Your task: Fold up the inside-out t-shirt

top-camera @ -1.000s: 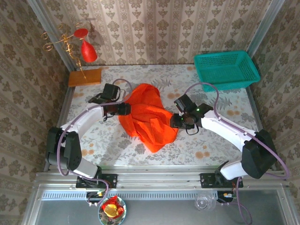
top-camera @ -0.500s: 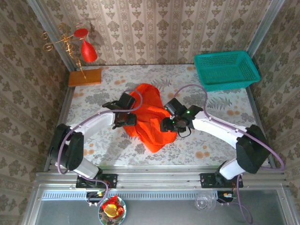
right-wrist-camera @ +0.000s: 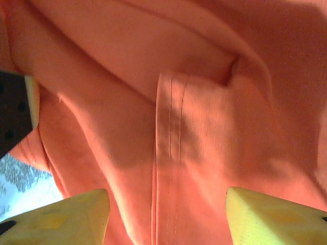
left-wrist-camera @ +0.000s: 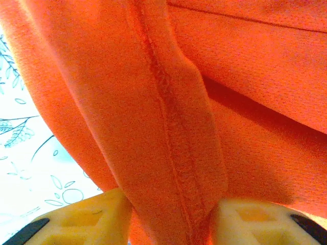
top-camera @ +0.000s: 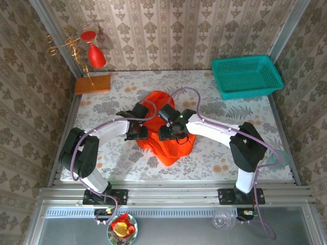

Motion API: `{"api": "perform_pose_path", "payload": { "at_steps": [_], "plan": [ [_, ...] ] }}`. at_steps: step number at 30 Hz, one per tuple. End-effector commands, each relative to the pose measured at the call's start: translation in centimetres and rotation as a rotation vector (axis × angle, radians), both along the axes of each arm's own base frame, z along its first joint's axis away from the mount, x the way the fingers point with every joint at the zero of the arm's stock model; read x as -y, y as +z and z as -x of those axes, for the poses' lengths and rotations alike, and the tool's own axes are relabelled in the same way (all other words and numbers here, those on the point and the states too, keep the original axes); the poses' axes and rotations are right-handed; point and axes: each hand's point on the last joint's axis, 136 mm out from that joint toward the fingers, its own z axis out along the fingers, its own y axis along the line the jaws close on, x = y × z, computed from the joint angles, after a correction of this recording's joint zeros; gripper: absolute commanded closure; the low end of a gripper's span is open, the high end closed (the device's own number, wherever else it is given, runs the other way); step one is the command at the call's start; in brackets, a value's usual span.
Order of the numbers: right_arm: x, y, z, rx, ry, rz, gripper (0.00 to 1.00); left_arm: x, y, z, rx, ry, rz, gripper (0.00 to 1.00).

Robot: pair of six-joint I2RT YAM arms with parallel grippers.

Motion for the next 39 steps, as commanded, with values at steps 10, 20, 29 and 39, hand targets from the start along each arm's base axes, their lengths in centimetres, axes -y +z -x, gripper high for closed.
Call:
{"api": "perform_pose_path", "payload": {
  "at_steps": [10, 20, 29, 39],
  "plan": [
    [0.5, -1.0, -3.0, 0.034, -0.006, 0.188, 0.39, -4.0, 3.4, 0.8, 0.047, 0.033, -0.050, 0.61],
    [-0.8, -2.2, -3.5, 0.000, 0.025, 0.192, 0.48, -5.1, 6.4, -0.6, 0.126, 0.112, 0.064, 0.53],
    [-0.7, -2.0, -3.3, -0.003, 0.013, 0.187, 0.52, -2.8, 6.2, -4.6, 0.106, 0.020, 0.002, 0.44],
    [-1.2, -1.9, -3.7, 0.001, 0.001, 0.177, 0.47, -2.4, 3.6, -3.9, 0.017, -0.101, -0.169, 0.46]
  ]
}}
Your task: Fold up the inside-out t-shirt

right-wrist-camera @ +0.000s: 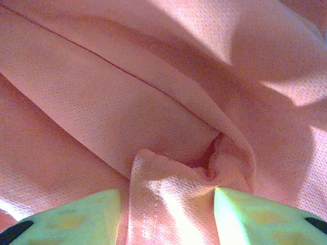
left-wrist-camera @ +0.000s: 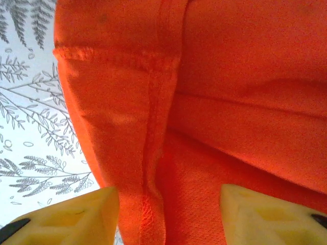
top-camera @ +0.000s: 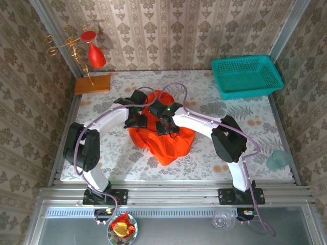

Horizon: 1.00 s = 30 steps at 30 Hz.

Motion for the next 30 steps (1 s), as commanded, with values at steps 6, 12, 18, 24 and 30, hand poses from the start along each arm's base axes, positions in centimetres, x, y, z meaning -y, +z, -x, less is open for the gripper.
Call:
{"api": "perform_pose_path", "payload": {
  "at_steps": [6, 12, 18, 24, 30],
  "plan": [
    [-0.8, -0.5, -0.7, -0.016, -0.002, 0.021, 0.48, -2.2, -0.9, 1.6, -0.054, -0.019, -0.071, 0.57],
    [-1.0, -1.5, -1.2, -0.027, -0.004, 0.049, 0.52, -2.7, -0.5, 2.0, -0.034, 0.010, -0.026, 0.83],
    [0.7, -2.0, -1.4, -0.013, -0.032, 0.147, 0.58, -3.3, -0.4, 1.9, -0.029, 0.047, 0.021, 0.93],
    [1.2, -3.0, -1.1, -0.045, -0.037, 0.169, 0.53, -3.1, -0.7, 2.0, -0.033, 0.050, 0.044, 0.94],
    [1.5, -2.9, -1.0, -0.045, -0.047, 0.179, 0.66, -3.0, -0.9, 2.1, -0.035, 0.055, 0.056, 0.96]
  ]
}}
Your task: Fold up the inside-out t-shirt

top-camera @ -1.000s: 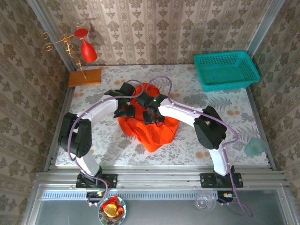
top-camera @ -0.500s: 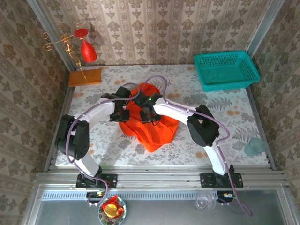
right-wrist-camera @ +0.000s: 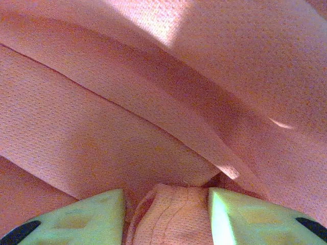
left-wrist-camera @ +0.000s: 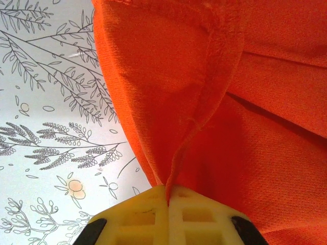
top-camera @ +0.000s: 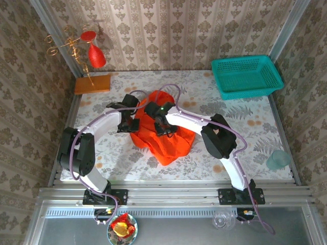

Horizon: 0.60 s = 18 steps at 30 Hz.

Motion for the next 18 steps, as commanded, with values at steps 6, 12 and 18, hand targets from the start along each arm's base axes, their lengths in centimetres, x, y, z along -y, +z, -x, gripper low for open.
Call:
{"api": "perform_pose_path", "payload": {
  "at_steps": [6, 12, 18],
  "plan": [
    [1.9, 3.9, -0.3, 0.079, -0.054, 0.027, 0.91, -0.3, 0.6, 0.3, 0.016, 0.023, 0.024, 0.99],
    [4.3, 9.6, -0.2, 0.193, -0.072, -0.006, 1.00, -1.0, 2.2, -0.6, 0.079, 0.051, 0.057, 1.00],
    [9.3, 17.9, -0.5, 0.370, -0.126, -0.064, 1.00, -1.4, 7.5, -2.6, 0.258, 0.073, 0.232, 1.00]
  ]
}}
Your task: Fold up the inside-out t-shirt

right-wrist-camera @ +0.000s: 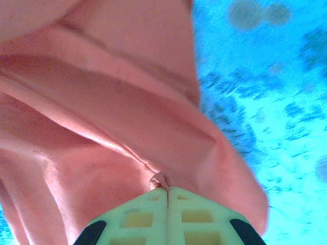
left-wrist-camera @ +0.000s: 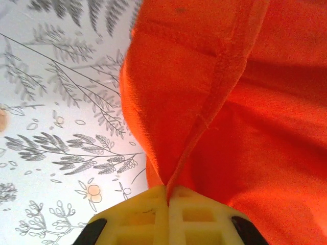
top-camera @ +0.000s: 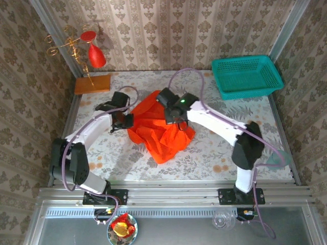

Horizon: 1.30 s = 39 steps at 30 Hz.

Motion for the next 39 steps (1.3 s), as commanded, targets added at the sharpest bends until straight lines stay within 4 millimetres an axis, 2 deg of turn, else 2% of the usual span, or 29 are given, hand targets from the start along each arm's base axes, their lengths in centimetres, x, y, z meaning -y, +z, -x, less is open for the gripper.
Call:
{"api": "perform_pose_path", "payload": {
  "at_steps": [1, 7, 8, 12, 15, 18, 20, 23, 25, 27, 30, 33, 36, 39],
  "plan": [
    [5.2, 5.4, -0.2, 0.130, -0.067, 0.021, 1.00, 0.2, 4.7, -1.5, 0.161, -0.001, 0.142, 1.00],
    [12.4, 15.1, -0.2, 0.362, -0.161, -0.094, 1.00, -1.7, 14.2, -3.0, 0.444, 0.019, 0.374, 1.00],
    [13.9, 17.2, 0.1, 0.422, -0.180, -0.110, 1.00, -2.1, 16.1, -3.1, 0.495, 0.015, 0.414, 1.00],
    [18.7, 22.8, 1.5, 0.584, -0.250, -0.123, 1.00, -3.8, 23.5, -2.6, 0.703, -0.015, 0.535, 1.00],
    [22.3, 26.6, 3.7, 0.709, -0.319, -0.105, 1.00, -5.4, 28.6, -1.4, 0.839, -0.028, 0.590, 1.00],
    [25.3, 29.9, 6.8, 0.827, -0.385, -0.073, 1.00, -7.1, 32.5, 0.2, 0.936, -0.032, 0.614, 1.00],
    [26.6, 31.7, 8.9, 0.899, -0.413, -0.070, 1.00, -8.0, 34.9, 1.5, 1.004, -0.033, 0.621, 1.00],
    [27.5, 33.7, 11.2, 0.974, -0.416, -0.093, 1.00, -8.5, 38.0, 3.1, 1.086, -0.058, 0.621, 1.00],
    [27.6, 34.2, 11.9, 0.996, -0.413, -0.111, 1.00, -8.2, 39.6, 3.5, 1.120, -0.087, 0.624, 1.00],
    [27.3, 34.0, 11.7, 0.990, -0.399, -0.120, 1.00, -8.1, 40.4, 3.1, 1.129, -0.098, 0.653, 1.00],
    [25.3, 31.9, 9.7, 0.911, -0.334, -0.146, 1.00, -7.1, 39.7, 1.6, 1.082, -0.122, 0.714, 1.00],
    [22.0, 27.9, 7.0, 0.775, -0.244, -0.223, 1.00, -4.3, 36.9, -0.1, 0.967, -0.174, 0.724, 1.00],
    [18.3, 23.2, 5.0, 0.626, -0.147, -0.328, 1.00, -0.6, 34.0, -0.9, 0.853, -0.250, 0.705, 1.00],
    [14.6, 18.4, 3.8, 0.486, -0.079, -0.446, 0.96, 2.5, 32.8, -1.1, 0.799, -0.317, 0.712, 1.00]
  ]
}}
